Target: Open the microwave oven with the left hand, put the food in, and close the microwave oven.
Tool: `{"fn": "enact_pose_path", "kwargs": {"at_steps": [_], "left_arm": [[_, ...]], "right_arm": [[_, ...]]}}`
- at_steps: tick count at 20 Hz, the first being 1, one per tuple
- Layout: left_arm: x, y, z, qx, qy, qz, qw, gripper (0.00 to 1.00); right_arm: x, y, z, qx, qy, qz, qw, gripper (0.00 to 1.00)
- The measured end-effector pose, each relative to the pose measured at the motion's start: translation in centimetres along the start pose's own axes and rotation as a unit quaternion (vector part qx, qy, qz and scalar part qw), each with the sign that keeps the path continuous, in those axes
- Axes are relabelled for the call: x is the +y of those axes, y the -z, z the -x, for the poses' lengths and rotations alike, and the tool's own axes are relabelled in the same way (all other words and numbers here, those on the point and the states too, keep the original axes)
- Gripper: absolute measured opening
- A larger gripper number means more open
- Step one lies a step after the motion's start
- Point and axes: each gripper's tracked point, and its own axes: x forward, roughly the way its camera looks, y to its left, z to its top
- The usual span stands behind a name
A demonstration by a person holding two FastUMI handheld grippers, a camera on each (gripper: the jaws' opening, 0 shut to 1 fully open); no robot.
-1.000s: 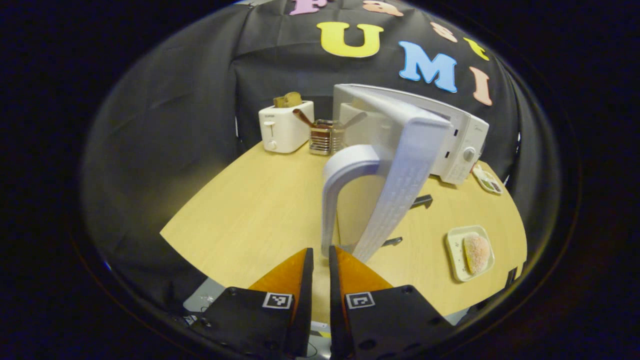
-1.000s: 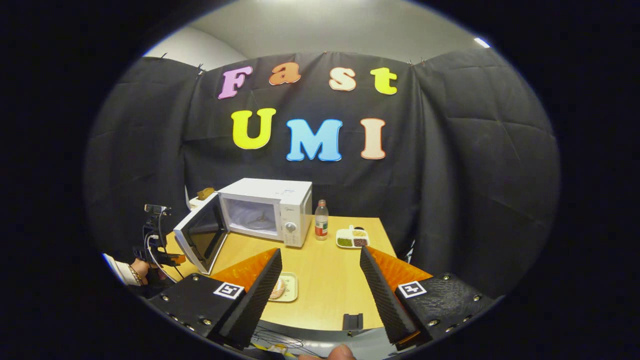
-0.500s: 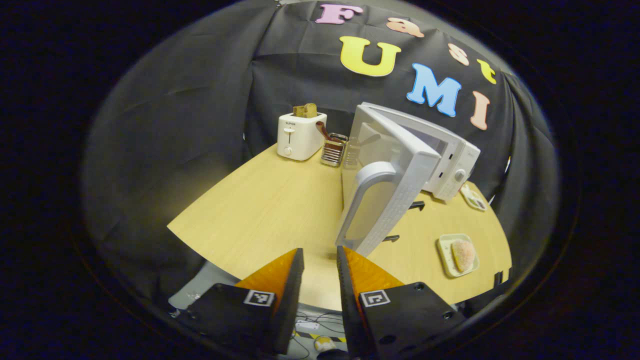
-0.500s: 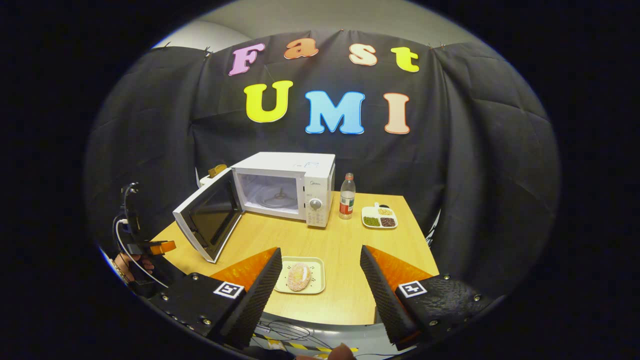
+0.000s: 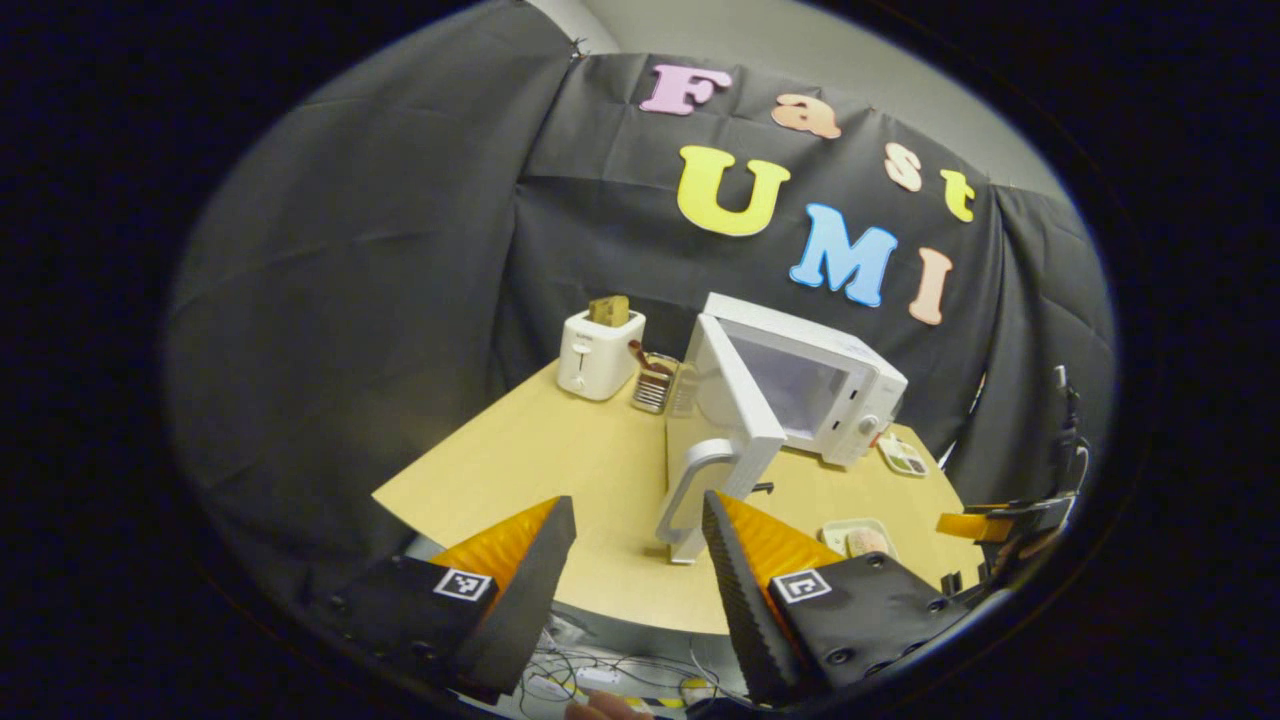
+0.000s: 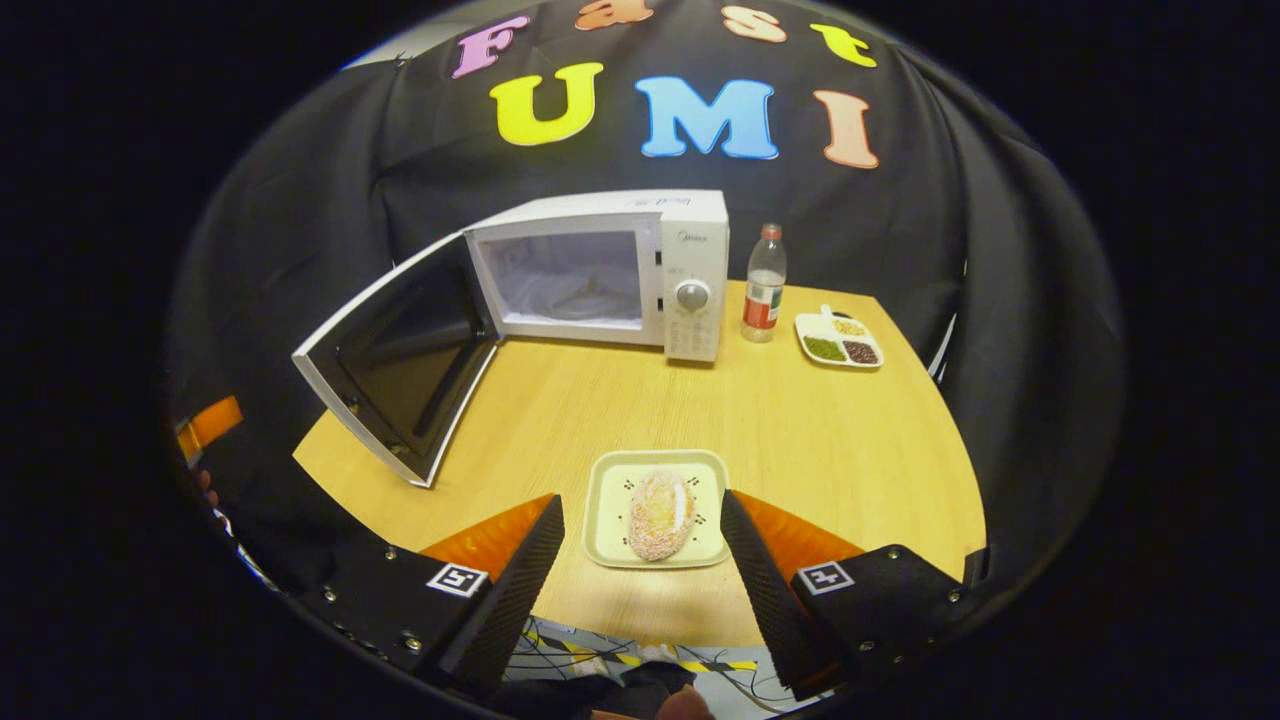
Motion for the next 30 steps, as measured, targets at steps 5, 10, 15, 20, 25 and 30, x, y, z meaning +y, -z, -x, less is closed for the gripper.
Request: {"fn": "enact_pose_path", "kwargs": {"at_steps": [5, 10, 15, 20, 25, 30], "left_arm": [[1.2, -0.2, 2.3, 0.002, -0.07, -0.004, 0.998, 0.94], [-1.2, 0.5, 4.8, 0.031, -0.126, -0.015, 0.991, 0.97], [-4.4, 1.2, 7.4, 0.044, -0.157, 0.002, 0.987, 0.98], [-5.5, 2.9, 10.9, 0.048, -0.186, 0.02, 0.981, 0.94], [-4.9, 2.2, 13.8, 0.016, -0.187, 0.035, 0.982, 0.97], [-1.9, 1.3, 17.3, -0.015, -0.171, 0.04, 0.984, 0.94]], "right_arm": [[-0.7, 2.7, -6.6, 0.049, -0.005, 0.016, 0.999, 0.97], [-1.7, 5.2, -11.6, 0.086, -0.015, 0.047, 0.995, 0.96], [-2.3, 6.7, -13.6, 0.098, -0.013, 0.056, 0.994, 0.79], [-1.7, 6.6, -13.5, 0.105, -0.036, 0.064, 0.992, 0.73], [-2.1, 4.3, -12.6, 0.106, -0.049, 0.02, 0.993, 0.63], [1.0, -0.7, -10.0, 0.064, -0.061, -0.04, 0.995, 0.63]]}}
